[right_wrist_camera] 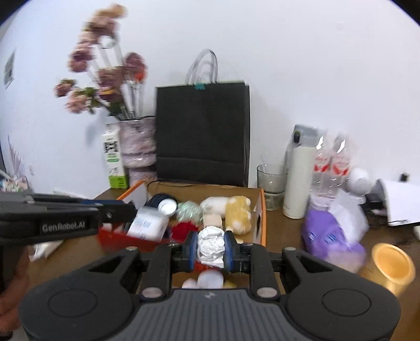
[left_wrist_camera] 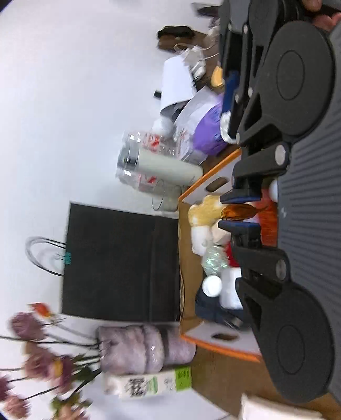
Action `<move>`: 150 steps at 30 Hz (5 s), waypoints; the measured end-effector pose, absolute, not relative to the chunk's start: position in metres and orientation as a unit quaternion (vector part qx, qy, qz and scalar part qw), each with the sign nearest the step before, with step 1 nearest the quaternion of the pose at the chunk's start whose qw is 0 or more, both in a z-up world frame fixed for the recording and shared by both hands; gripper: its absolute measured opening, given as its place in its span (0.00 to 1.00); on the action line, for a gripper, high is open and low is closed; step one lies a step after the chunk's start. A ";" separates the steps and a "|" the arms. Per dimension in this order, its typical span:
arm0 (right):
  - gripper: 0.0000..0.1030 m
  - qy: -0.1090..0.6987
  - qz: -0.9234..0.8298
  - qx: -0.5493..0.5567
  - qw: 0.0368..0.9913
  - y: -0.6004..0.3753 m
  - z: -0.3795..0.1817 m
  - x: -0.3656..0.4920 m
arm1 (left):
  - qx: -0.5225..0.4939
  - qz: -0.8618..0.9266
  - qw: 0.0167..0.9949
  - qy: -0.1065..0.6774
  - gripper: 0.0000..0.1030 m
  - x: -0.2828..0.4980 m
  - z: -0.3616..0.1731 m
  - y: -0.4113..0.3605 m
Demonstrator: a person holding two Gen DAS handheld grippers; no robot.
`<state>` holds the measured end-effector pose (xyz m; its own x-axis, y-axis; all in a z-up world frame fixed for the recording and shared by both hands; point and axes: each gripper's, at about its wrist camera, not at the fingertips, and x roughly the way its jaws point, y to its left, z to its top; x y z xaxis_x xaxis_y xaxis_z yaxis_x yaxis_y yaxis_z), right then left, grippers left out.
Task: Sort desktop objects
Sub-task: 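Carry the orange toy and tissue into the box and open both tools, then move both open tools back over the table objects, then grasp a white bottle cap with the left tool while the right tool grasps another cap, then carry both white caps into the box and open both tools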
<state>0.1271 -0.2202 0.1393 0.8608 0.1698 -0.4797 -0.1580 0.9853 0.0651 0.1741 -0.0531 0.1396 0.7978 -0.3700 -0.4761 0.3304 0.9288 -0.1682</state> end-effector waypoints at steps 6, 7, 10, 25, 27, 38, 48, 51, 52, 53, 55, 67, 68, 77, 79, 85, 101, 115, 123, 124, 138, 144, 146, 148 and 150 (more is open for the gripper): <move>0.20 0.346 0.086 0.041 0.933 -0.236 0.109 0.257 | -0.058 -0.175 0.912 0.366 0.13 0.286 0.096 -0.082; 0.20 0.358 0.086 0.033 0.929 -0.236 0.099 0.272 | -0.052 -0.179 0.905 0.382 0.14 0.298 0.086 -0.088; 0.23 0.383 0.072 0.026 0.921 -0.240 0.076 0.298 | -0.040 -0.173 0.894 0.411 0.23 0.323 0.064 -0.096; 0.65 0.369 0.060 0.025 0.927 -0.241 0.098 0.284 | -0.014 -0.120 0.922 0.369 0.85 0.285 0.105 -0.056; 0.67 0.369 0.054 0.030 0.928 -0.242 0.095 0.263 | -0.001 -0.097 0.927 0.363 0.85 0.256 0.102 -0.046; 0.73 0.319 0.038 -0.027 0.947 -0.205 0.043 0.087 | 0.011 -0.125 0.939 0.319 1.00 0.056 0.049 0.001; 0.74 0.326 0.059 0.013 0.943 -0.196 0.012 -0.032 | -0.021 -0.068 0.953 0.296 1.00 -0.041 0.017 0.016; 0.79 0.312 0.063 0.010 0.948 -0.192 0.014 -0.059 | -0.021 -0.075 0.947 0.311 1.00 -0.043 0.013 0.017; 0.82 0.308 0.066 0.016 0.949 -0.191 0.014 -0.064 | -0.018 -0.085 0.946 0.312 1.00 -0.044 0.012 0.016; 0.82 0.299 0.070 0.024 0.951 -0.191 0.014 -0.070 | -0.014 -0.093 0.944 0.318 1.00 -0.042 0.011 0.014; 0.82 0.264 0.050 0.029 0.963 -0.192 0.016 -0.078 | -0.005 -0.092 0.942 0.324 1.00 -0.041 0.009 0.011; 0.82 0.249 0.025 0.040 0.967 -0.196 0.014 -0.079 | 0.004 -0.092 0.941 0.325 1.00 -0.042 0.007 0.009; 0.82 0.250 0.025 0.040 0.967 -0.196 0.014 -0.079 | 0.004 -0.091 0.941 0.325 1.00 -0.043 0.007 0.008; 0.81 0.249 0.035 0.030 0.967 -0.200 0.020 -0.066 | -0.001 -0.183 0.936 0.302 1.00 -0.025 0.023 -0.006; 0.81 0.237 0.013 0.013 0.971 -0.204 0.027 -0.049 | 0.031 -0.196 0.939 0.280 0.99 -0.006 0.032 -0.022; 0.64 0.262 0.020 0.030 0.964 -0.242 0.041 0.041 | 0.042 -0.216 0.926 0.308 0.66 0.098 0.024 -0.060; 0.36 0.317 0.081 0.005 0.945 -0.211 0.014 0.191 | -0.007 -0.204 0.926 0.318 0.28 0.142 0.004 -0.046; 0.36 0.277 0.079 0.030 0.957 -0.198 0.035 0.144 | -0.069 -0.135 0.950 0.272 0.28 0.069 0.028 -0.001; 0.36 0.259 0.110 0.036 0.959 -0.192 0.052 0.029 | -0.051 -0.117 0.945 0.302 0.29 0.000 0.028 0.018; 0.36 0.272 0.111 0.033 0.955 -0.188 0.045 0.019 | -0.045 -0.111 0.943 0.311 0.29 -0.009 0.024 0.021; 0.64 0.298 0.113 -0.001 0.948 -0.145 0.010 -0.098 | -0.007 -0.117 0.944 0.310 0.50 -0.089 0.011 0.028; 0.63 0.293 0.120 -0.018 0.948 -0.138 0.007 -0.102 | -0.002 -0.115 0.943 0.314 0.39 -0.087 0.008 0.030; 0.53 0.296 0.129 -0.022 0.946 -0.134 0.007 -0.100 | 0.009 -0.115 0.945 0.306 0.28 -0.087 0.007 0.028; 0.38 0.307 0.149 -0.018 0.940 -0.131 0.005 -0.097 | 0.009 -0.115 0.947 0.301 0.28 -0.085 0.009 0.026; 0.38 0.307 0.161 -0.008 0.938 -0.130 0.010 -0.093 | 0.002 -0.120 0.949 0.291 0.28 -0.081 0.018 0.025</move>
